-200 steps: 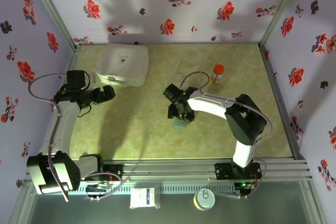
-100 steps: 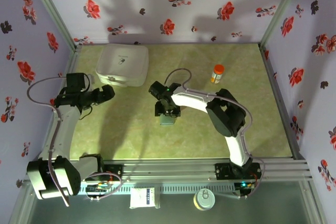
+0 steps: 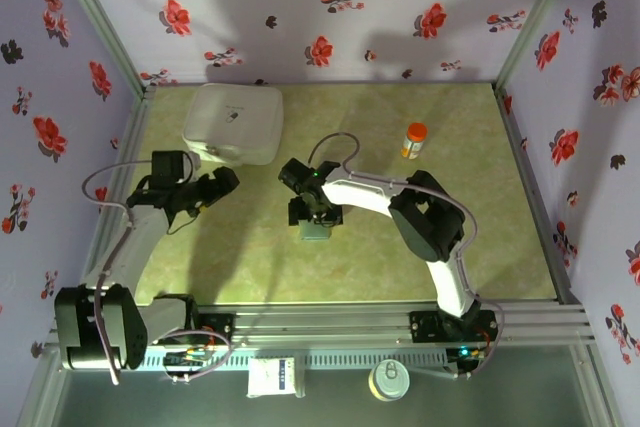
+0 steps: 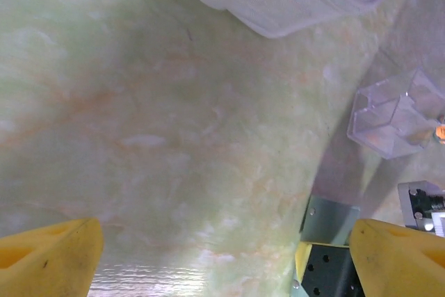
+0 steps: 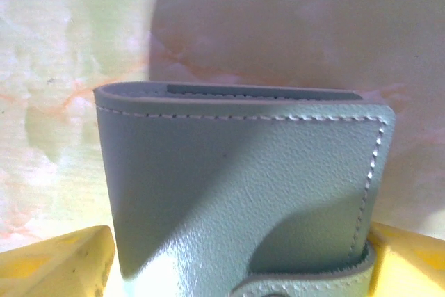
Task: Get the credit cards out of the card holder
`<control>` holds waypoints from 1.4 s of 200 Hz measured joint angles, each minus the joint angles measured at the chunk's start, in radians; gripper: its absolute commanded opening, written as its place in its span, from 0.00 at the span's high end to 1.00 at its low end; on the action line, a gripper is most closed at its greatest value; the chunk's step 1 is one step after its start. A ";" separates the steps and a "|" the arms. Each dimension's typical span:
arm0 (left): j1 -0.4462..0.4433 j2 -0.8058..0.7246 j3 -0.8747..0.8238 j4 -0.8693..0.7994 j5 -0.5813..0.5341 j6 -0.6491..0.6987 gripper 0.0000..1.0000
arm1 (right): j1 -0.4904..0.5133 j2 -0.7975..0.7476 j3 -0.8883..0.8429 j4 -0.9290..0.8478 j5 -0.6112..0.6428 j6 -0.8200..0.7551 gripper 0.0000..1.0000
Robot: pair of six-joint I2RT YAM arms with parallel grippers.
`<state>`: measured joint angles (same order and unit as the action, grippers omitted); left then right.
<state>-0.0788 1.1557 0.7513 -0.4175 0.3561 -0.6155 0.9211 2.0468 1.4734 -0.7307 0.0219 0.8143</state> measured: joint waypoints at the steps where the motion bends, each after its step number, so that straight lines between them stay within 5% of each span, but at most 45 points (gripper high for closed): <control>1: -0.003 0.002 -0.001 0.005 0.001 -0.003 0.11 | 0.000 -0.002 -0.001 0.000 0.000 0.000 0.12; 62: -0.177 0.119 -0.018 0.167 0.031 -0.109 0.23 | 0.000 -0.150 -0.058 0.011 0.010 -0.002 0.20; 116: -0.321 0.248 -0.060 0.371 0.050 -0.223 0.50 | -0.026 -0.190 -0.115 0.043 0.000 0.006 0.44; 163: -0.381 0.330 -0.088 0.511 0.052 -0.319 0.55 | -0.039 -0.172 -0.111 0.053 -0.005 -0.005 0.61; 280: -0.471 0.399 -0.113 0.644 0.042 -0.418 0.70 | -0.046 -0.093 -0.074 0.049 -0.038 -0.037 0.62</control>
<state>-0.5499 1.5547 0.6380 0.2260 0.3985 -1.0332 0.8749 1.9541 1.3998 -0.6815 -0.0158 0.7769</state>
